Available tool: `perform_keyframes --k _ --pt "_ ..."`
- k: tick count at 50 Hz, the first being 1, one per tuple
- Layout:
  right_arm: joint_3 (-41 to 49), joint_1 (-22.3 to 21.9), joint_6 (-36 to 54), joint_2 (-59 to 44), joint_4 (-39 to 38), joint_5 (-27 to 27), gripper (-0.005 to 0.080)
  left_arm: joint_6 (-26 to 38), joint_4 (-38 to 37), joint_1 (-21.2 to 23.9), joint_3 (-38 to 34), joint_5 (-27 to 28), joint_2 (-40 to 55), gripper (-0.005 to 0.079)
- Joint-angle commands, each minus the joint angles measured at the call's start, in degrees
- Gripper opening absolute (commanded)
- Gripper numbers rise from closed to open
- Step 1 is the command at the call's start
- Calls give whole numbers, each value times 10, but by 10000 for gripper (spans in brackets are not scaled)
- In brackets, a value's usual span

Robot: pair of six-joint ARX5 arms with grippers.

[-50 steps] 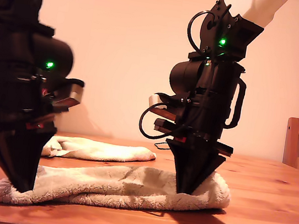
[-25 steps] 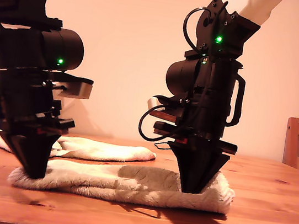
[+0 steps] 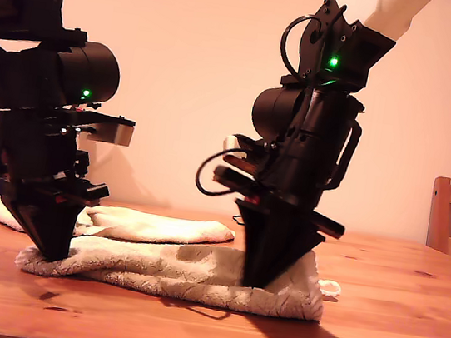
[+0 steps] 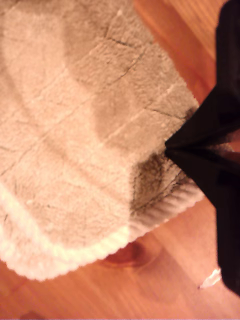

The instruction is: Fold the tea towel in front of you. After folding it, place it to the right side.

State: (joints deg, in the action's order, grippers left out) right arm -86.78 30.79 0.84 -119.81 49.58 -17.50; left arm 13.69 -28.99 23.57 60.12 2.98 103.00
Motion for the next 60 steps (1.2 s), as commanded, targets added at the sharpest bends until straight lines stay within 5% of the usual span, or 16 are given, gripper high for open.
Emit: perform_keyframes --k 1,10,24,34,60 --pt "10 2 -16 30 -3 -6 182 -2 -27 -2 -17 15 22 -19" --pt "10 -4 -56 75 4 -2 322 -2 -64 -2 -17 45 22 -19" --pt "12 -18 -87 91 74 73 356 -16 -103 -1 -17 83 22 -19" --pt "12 -18 -90 91 79 122 356 -17 -118 5 -17 86 22 -19" --pt "74 -73 -79 90 70 130 254 -17 -117 6 -17 86 22 -19"
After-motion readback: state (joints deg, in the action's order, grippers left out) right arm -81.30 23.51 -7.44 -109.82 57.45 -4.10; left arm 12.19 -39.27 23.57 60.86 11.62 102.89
